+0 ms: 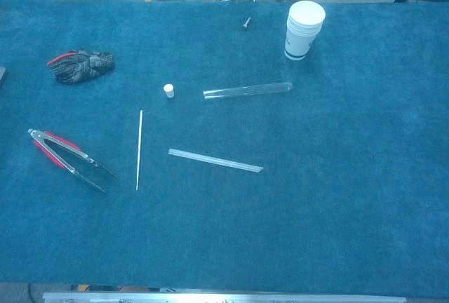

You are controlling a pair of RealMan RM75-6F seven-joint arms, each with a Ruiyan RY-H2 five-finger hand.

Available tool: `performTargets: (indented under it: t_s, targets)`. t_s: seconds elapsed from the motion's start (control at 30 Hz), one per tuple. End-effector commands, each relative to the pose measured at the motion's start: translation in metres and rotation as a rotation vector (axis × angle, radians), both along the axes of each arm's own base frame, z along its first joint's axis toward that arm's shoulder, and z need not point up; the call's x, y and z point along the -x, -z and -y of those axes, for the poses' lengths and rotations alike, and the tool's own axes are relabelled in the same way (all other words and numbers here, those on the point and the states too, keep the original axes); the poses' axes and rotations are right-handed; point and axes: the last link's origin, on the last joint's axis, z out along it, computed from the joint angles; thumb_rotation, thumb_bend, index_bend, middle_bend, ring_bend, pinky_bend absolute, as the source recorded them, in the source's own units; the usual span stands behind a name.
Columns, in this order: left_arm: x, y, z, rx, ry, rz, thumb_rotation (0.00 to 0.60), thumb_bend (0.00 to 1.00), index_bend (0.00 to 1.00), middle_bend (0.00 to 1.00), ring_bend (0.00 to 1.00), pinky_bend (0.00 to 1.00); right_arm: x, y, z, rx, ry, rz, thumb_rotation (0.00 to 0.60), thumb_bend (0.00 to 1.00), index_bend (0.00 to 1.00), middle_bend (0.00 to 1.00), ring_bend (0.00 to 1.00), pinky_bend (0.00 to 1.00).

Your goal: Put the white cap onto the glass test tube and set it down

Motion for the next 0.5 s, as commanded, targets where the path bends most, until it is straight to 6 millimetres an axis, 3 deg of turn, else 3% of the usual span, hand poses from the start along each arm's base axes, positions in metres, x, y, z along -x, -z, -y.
performTargets:
  t_s: [0.03, 0.5]
  targets:
    - [0.000, 0.001, 0.000, 0.002, 0.001, 0.001, 0.600, 0.29, 0.28, 0.31, 0.23, 0.20, 0.000, 0.001, 0.000, -0.004, 0.000, 0.000, 0.600, 0.35, 0.21, 0.20, 0.07, 0.25]
    - [0.001, -0.004, 0.003, -0.005, 0.004, 0.013, 0.600, 0.29, 0.28, 0.31, 0.23, 0.20, -0.014, 0.011, 0.011, -0.061, -0.044, 0.034, 0.600, 0.35, 0.21, 0.20, 0.07, 0.25]
